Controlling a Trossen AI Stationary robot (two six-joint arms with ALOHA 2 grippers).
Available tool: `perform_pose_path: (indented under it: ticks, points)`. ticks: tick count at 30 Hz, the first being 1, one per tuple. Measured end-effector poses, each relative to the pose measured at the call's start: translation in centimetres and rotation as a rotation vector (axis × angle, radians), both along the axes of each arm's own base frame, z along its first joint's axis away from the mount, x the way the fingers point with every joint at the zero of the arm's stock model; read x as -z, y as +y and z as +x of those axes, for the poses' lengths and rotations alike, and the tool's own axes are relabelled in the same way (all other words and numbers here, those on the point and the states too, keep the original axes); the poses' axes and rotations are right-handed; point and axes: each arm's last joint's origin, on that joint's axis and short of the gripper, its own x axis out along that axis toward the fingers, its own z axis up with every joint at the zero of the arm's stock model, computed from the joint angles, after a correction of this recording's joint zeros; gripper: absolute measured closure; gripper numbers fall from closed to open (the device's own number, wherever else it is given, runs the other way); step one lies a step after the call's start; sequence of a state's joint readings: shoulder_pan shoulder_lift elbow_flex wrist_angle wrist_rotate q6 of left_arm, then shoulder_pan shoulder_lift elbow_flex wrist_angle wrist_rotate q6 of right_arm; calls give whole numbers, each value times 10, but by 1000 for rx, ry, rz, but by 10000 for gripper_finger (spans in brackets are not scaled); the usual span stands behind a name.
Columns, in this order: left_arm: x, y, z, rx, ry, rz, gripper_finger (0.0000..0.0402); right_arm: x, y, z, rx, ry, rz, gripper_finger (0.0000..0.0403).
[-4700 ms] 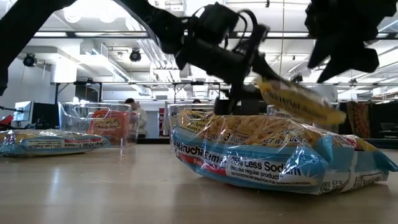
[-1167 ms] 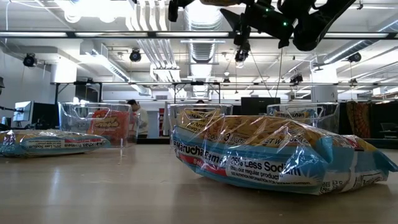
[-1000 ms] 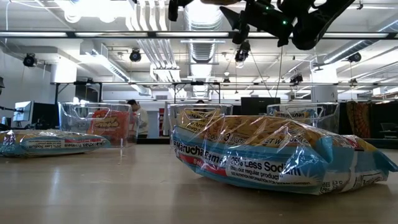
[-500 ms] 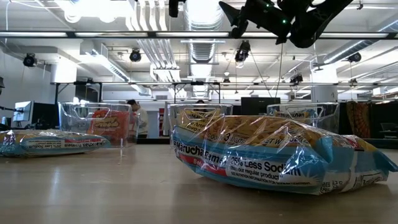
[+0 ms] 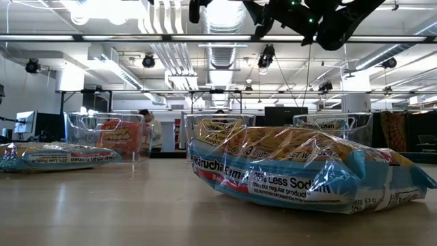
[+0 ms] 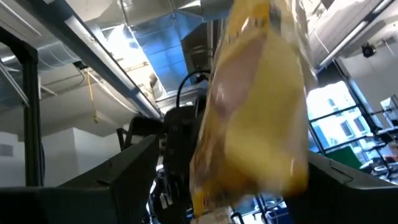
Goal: Sort Maruchan noodles
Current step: Put the yellow noodle pack into the middle transparent bin
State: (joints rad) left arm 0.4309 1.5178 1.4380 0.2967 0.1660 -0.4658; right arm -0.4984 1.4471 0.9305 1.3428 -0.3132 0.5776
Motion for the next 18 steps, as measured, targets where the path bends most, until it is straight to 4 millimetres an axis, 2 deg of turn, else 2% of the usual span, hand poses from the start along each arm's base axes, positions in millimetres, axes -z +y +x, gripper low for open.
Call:
perform_pose_path:
  ticks: [8, 18]
  points:
    - [2, 1, 3, 8, 2, -4, 300, -4, 0, 1, 1, -8, -2, 126]
    - [4, 0, 3, 60, 20, 9, 296, -4, -6, -2, 8, -8, 7, 193]
